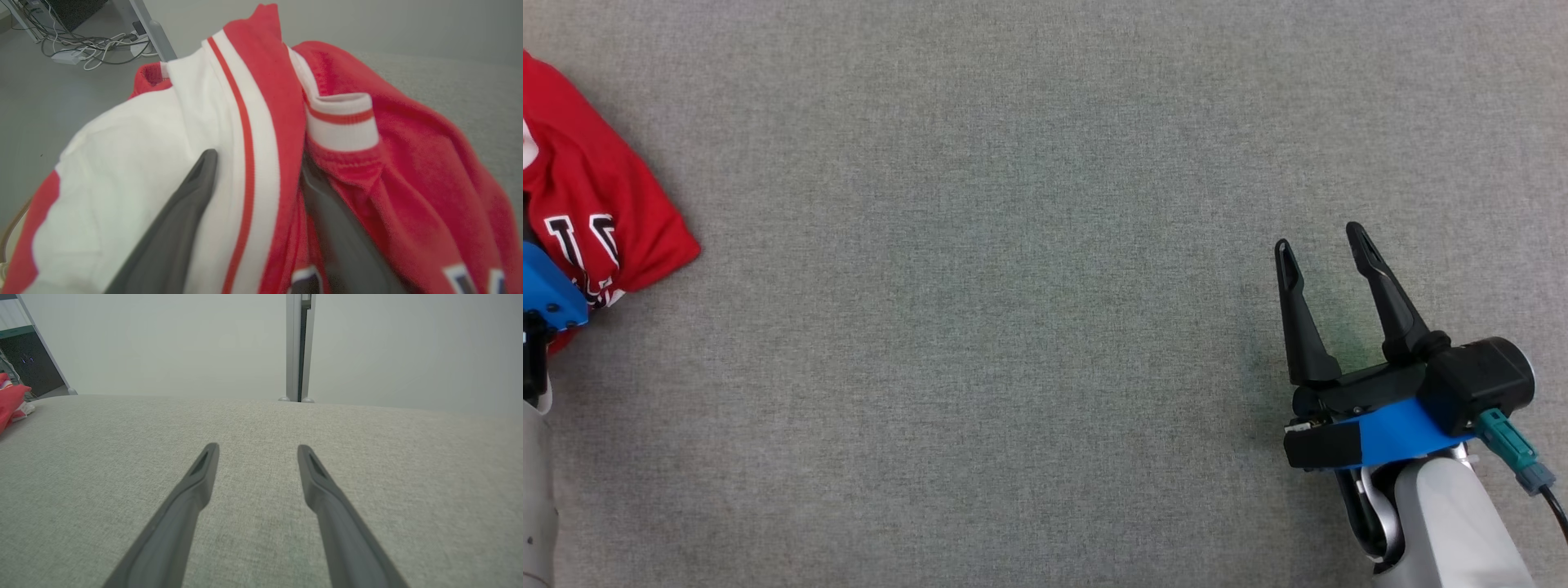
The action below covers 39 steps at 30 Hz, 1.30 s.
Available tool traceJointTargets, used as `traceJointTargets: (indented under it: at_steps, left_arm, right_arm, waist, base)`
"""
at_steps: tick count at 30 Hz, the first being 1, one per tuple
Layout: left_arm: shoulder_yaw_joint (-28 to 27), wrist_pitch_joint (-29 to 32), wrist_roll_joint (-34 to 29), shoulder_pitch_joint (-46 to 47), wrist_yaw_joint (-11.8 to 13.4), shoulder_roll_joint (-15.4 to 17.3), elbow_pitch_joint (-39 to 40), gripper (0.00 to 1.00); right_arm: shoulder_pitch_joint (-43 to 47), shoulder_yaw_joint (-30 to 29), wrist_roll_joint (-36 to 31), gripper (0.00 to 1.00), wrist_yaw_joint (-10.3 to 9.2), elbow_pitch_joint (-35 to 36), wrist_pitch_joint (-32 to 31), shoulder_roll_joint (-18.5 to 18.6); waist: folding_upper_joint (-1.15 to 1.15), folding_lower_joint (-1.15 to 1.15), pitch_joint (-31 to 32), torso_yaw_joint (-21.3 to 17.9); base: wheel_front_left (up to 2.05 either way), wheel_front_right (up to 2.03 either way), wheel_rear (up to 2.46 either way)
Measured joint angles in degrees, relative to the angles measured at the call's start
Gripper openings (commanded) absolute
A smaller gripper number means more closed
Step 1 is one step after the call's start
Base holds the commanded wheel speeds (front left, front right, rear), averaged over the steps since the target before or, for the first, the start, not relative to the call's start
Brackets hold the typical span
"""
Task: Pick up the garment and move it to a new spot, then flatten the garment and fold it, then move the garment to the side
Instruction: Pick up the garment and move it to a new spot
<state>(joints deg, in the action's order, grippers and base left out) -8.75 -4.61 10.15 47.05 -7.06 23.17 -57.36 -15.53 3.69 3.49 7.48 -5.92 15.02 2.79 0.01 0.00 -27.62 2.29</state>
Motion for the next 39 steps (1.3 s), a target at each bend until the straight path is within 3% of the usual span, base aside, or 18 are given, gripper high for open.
traceJointTargets:
  at_steps: [3, 4, 5, 7, 20, 29, 39]
  left_arm:
    - [0.7, 2.0, 0.7, 0.4, 0.0, -0.2, -2.4, 1.0]
    - [1.0, 2.4, 1.0, 0.4, 0.0, -0.2, -3.0, 0.9]
    - [1.4, 2.6, 1.0, 0.5, -0.1, -0.2, -3.5, 0.45]
    - [1.9, 2.6, 1.1, 0.8, -0.1, -0.2, -4.1, 0.0]
    - [7.3, -7.3, 3.0, 1.7, -0.4, 1.0, -0.7, 0.0]
    - [12.3, -10.1, 4.1, 4.4, -0.4, 2.9, 13.0, 0.0]
    - [19.0, -8.4, 6.4, 7.8, -0.4, 3.6, 30.8, 0.0]
  right_arm:
    - [-0.1, 0.0, 0.1, 1.0, 0.0, -0.1, 0.0, 0.0]
    - [-0.1, 0.1, 0.1, 1.0, 0.0, -0.1, 0.0, 0.0]
    - [-0.1, 0.2, 0.2, 1.0, 0.0, -0.2, 0.0, 0.0]
    - [-0.1, 0.3, 0.2, 1.0, 0.0, -0.3, 0.0, 0.0]
    - [1.2, 1.5, 2.9, 1.0, 0.0, -2.1, 0.0, 0.0]
    - [2.6, 2.1, 5.9, 1.0, 0.0, -3.2, 0.0, 0.0]
    - [3.7, 2.5, 8.9, 1.0, 0.0, -3.6, 0.0, 0.0]
  waist:
    - [0.0, 0.0, 0.3, 0.0]
    - [0.0, 0.0, 0.4, 0.0]
    - [0.0, 0.0, 0.6, 0.0]
    - [-0.01, 0.0, 1.0, 0.0]
    - [-0.01, -0.01, 7.3, 0.3]
    - [-0.02, -0.01, 11.8, -2.2]
    - [-0.02, -0.01, 13.9, -9.6]
  base:
    - [0.0, 0.0, 0.0]
    - [0.0, 0.0, 0.0]
    - [0.0, 0.0, 0.0]
    - [0.0, 0.0, 0.0]
    - [0.0, 0.0, 0.0]
    - [0.0, 0.0, 0.0]
    - [0.0, 0.0, 0.0]
